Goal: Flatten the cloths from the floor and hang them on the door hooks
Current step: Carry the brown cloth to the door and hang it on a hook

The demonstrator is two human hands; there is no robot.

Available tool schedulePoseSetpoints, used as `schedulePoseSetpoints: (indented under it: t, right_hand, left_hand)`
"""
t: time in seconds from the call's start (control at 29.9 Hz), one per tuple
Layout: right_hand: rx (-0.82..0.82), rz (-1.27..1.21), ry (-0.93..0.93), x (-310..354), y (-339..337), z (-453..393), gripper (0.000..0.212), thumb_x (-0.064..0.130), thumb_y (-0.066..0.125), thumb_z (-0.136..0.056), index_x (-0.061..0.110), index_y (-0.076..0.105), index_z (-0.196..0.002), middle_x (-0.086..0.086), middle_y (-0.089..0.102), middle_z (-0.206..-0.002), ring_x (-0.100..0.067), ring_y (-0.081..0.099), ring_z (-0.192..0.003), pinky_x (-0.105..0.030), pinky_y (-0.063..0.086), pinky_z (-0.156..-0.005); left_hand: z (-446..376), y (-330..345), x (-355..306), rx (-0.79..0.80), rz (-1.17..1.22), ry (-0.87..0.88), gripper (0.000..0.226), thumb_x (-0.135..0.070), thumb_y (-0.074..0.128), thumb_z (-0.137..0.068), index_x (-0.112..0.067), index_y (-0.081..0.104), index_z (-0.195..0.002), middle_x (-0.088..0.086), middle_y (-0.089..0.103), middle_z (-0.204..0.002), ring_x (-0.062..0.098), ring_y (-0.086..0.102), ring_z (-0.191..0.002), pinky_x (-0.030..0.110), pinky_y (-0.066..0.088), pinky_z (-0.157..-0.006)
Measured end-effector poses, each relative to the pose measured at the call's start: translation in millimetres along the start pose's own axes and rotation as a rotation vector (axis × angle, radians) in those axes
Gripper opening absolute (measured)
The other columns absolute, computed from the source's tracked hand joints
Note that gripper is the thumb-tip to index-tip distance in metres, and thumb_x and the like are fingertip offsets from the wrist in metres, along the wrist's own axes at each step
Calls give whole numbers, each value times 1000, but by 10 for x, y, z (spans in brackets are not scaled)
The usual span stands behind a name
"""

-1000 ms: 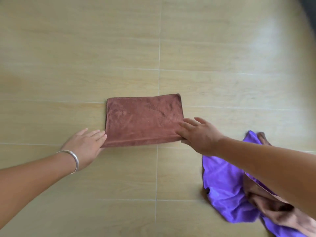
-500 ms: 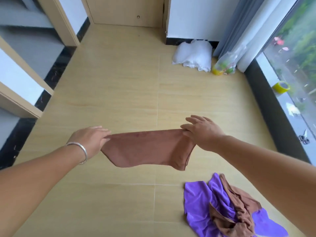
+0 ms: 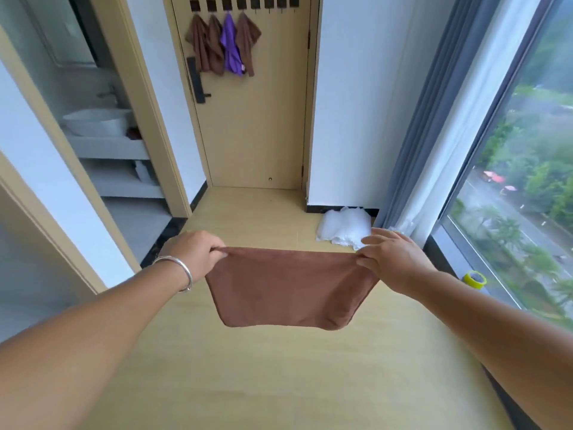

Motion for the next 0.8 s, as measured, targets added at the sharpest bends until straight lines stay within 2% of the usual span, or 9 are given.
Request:
schedulePoseSetpoints:
  t: [0.07,0.17,0.23,0.37,0.5,0.67,0.8]
  right_hand:
    - [-65,38,5,-46,-521,-16,36,51,36,-99,38,66,-114,15,58,-127,-12,32,-135,-28,24,-107]
    - [-118,75,22,-66,-1207,-66,37,49,32,-101,37,64,-115,19,55,-130,-10,28,-140,-30,21,-112]
    - [-155,95,30,-57,-1648,-76,38,48,30,-102,36,64,-115,22,53,-131,-9,26,-141,-31,18,-112]
    - [-207,154,42,13,-2391,-26,40,44,27,-103,32,64,-109,22,55,-125,-9,26,-141,-35,19,-114]
    - [-253,209,53,143,-2950,51,38,43,26,-103,30,62,-101,18,59,-119,-9,31,-138,-36,24,-111]
    - [-342,248,41,390,-3457,115,41,45,25,-103,31,63,-108,17,58,-122,-10,31,-138,-35,25,-111]
    - [-388,256,50,632,-3697,131,40,46,26,-102,37,60,-120,18,53,-131,-12,28,-140,-39,22,-114]
  left_hand:
    - [-4,-510,-46,-56,-37,0,26,-45,51,-93,-32,68,-79,-13,63,-68,12,58,-68,25,44,-54]
    - [-9,-1168,-105,-146,-57,1,36,-43,49,-94,-31,55,-60,-12,56,-61,7,52,-61,25,31,-48]
    - [15,-1589,-153,-209,-85,5,36,-42,46,-96,-31,53,-62,-12,54,-63,6,49,-61,25,28,-47]
    - [120,-2304,-215,-357,-174,8,34,-41,36,-99,-28,56,-75,-10,58,-73,14,54,-70,28,30,-51]
    - [253,-2802,-212,-439,-227,27,32,-39,34,-100,-28,60,-83,-7,62,-81,17,56,-76,29,39,-61]
    - [456,-3243,-68,-520,-253,32,31,-38,36,-100,-29,52,-75,-8,55,-74,17,51,-73,30,36,-64]
    - [574,-3481,132,-567,-276,26,33,-38,36,-99,-28,56,-75,-8,58,-74,18,56,-75,30,38,-66]
Point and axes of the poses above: each hand's wrist, its own z-axis away from the middle knuckle, its own y-axis out of the palm, x = y × z, the point moved 3 cm from there along -z, towards the middle knuckle
